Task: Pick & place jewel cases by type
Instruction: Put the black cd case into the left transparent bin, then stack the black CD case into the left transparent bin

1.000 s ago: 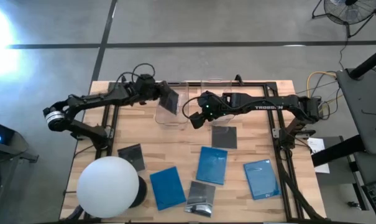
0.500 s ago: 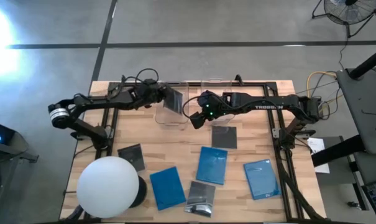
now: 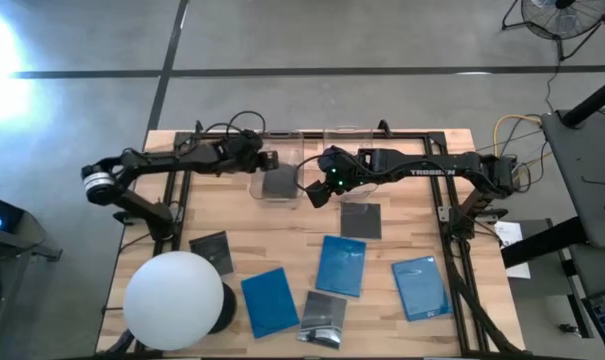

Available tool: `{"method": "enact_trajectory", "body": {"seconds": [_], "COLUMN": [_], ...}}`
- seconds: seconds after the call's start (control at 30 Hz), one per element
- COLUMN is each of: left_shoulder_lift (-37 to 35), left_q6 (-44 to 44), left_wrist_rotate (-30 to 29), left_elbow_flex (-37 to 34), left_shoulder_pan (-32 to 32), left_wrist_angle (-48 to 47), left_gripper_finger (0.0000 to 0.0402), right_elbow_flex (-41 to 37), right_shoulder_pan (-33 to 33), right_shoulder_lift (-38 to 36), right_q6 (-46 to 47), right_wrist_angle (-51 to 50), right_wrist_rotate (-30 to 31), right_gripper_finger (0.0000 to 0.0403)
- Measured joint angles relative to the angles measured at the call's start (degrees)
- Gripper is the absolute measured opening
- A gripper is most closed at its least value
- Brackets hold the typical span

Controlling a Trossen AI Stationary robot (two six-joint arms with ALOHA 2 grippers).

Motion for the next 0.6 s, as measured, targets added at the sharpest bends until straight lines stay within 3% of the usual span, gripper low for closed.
{"method": "enact_trajectory", "body": {"seconds": [0.3, 0.43, 0.6], "left_shoulder_lift": [-5.3, -5.2, -5.2], "left_q6": [28.1, 34.9, 36.1], "left_wrist_rotate": [0.8, 6.1, 6.5], "left_elbow_flex": [11.9, 13.8, 12.6], "left_shoulder_pan": [-0.9, -0.9, -1.6], "left_wrist_angle": [-26.6, -36.8, -43.5], "left_gripper_finger": [0.0106, 0.0106, 0.0106], "right_elbow_flex": [0.0, 0.0, 0.0], "right_shoulder_pan": [0.0, 0.0, 0.0], "right_shoulder_lift": [0.0, 0.0, 0.0], "right_q6": [-0.6, -1.8, -2.6], "right_wrist_angle": [-0.2, -0.2, -1.0], "right_wrist_rotate": [0.0, 0.0, 0.0], "right_gripper_finger": [0.0226, 0.0226, 0.0226]}}
